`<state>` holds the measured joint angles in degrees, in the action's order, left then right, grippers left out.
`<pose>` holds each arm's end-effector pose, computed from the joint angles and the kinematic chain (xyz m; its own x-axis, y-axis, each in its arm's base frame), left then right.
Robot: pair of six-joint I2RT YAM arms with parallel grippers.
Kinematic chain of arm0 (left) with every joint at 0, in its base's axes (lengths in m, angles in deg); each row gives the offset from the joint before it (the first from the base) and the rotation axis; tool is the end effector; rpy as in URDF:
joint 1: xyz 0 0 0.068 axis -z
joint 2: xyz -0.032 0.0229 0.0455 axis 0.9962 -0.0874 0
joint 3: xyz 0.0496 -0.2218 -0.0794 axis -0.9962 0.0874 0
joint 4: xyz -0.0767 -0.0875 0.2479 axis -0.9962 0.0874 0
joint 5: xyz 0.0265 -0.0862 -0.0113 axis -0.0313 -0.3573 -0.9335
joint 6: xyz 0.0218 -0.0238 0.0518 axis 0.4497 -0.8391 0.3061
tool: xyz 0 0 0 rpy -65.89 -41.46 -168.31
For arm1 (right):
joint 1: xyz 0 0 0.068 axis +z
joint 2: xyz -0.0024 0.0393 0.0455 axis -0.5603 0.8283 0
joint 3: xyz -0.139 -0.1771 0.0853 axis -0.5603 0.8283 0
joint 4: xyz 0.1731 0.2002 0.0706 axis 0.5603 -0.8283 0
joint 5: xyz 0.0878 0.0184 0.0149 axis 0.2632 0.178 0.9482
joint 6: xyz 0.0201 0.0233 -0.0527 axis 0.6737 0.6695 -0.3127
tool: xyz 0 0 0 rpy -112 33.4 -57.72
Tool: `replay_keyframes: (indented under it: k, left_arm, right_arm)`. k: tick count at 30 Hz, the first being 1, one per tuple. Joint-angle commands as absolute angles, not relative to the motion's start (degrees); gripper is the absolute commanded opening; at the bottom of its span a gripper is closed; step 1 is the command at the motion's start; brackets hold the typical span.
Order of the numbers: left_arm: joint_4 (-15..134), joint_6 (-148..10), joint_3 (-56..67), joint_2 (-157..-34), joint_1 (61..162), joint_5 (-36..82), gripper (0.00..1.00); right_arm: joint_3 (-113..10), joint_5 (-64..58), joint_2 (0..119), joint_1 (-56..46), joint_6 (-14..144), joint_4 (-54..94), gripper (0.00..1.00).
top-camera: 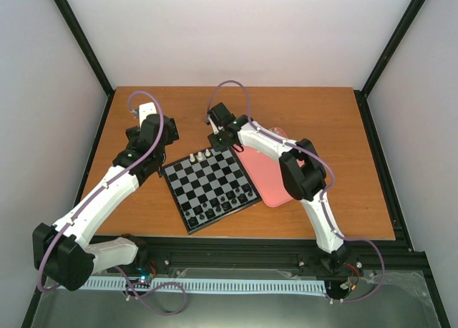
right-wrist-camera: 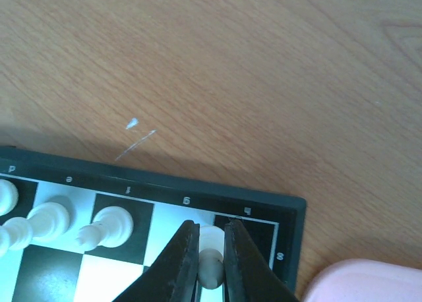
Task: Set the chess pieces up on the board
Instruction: Place the chess piece on the chessboard.
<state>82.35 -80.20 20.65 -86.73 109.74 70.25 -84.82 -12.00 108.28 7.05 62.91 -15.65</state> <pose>0.2727 -0.0943 0.2848 -0.3639 -0.1665 -0.9164 -0.3311 0.9428 -0.0398 0.3737 0.3243 0.1523 -0.6894 -0.4878 -0.5356 -0.5876 0.8089 0.0196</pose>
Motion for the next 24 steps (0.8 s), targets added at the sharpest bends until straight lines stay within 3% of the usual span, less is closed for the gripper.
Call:
replay_keyframes:
  k: [1,24]
  left_arm:
    - [81.54,-80.96,18.53,-86.06,109.33,70.91,1.0]
    - [81.37,-81.04,18.56,-86.23,109.31,70.75,1.0]
  right_arm:
    - [-87.19,-10.5,109.57,8.73,61.86,-16.63,0.1]
    - [-88.72,-11.2,112.12,9.52,60.92,-18.64,0.11]
